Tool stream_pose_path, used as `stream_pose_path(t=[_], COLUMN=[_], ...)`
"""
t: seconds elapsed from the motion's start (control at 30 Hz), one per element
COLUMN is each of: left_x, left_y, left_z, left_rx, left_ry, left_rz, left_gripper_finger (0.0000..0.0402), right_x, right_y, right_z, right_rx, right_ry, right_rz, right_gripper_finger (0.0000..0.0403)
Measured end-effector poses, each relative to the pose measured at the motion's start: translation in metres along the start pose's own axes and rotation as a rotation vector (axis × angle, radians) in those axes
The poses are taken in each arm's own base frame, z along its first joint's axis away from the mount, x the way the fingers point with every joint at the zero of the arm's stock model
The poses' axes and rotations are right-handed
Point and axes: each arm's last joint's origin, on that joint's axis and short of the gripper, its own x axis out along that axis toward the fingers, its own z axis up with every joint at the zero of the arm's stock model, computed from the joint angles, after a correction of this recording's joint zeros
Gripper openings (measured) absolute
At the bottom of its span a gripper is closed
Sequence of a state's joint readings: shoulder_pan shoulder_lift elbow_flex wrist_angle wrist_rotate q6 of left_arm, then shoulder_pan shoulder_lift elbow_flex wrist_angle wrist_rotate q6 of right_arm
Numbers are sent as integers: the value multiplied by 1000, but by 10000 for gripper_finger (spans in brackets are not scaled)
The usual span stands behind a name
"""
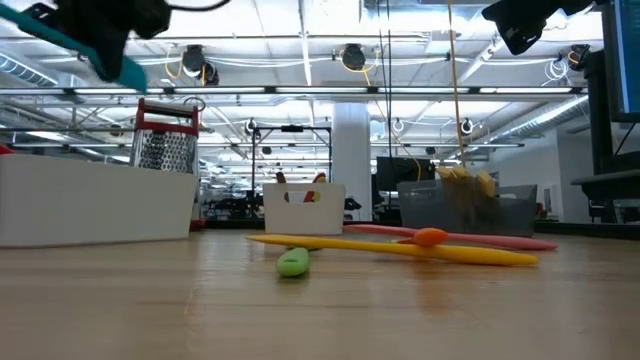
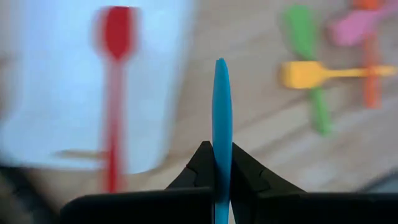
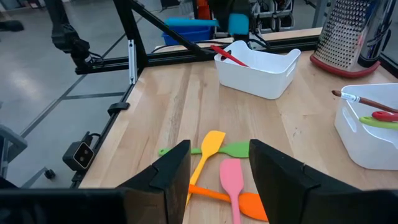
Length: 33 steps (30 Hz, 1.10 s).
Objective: Pick & Place Kitchen Items
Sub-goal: Put the blue spatula into the bottom white bin
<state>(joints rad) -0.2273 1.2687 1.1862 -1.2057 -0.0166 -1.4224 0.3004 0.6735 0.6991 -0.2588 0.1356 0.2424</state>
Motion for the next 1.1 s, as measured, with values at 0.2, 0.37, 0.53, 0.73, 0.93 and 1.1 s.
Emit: stream_pose_path(t=[0.2,0.37,0.53,0.73,0.93,1.1], left_x=[-1,7,22,49,75,88], left_y=[20,27,33,32,31,33], left_z=[26,51,74,95,107,108], left_rx=[5,37,70,159,242,263], left_ry=[75,118,185,283,360,392], left_rz=[134,200,286,351,418,424], left_gripper_finger=[7,7,7,7,7,7], right_x=[0,0,0,0,0,0], right_y=[0,0,0,0,0,0], right_z=[0,0,0,0,0,0], right_rx=[0,0,0,4,14,15], right_ry=[0,1,1,1,1,1], right_rz=[1,1,1,1,1,1], right_gripper_finger=[155,155,155,155,155,155])
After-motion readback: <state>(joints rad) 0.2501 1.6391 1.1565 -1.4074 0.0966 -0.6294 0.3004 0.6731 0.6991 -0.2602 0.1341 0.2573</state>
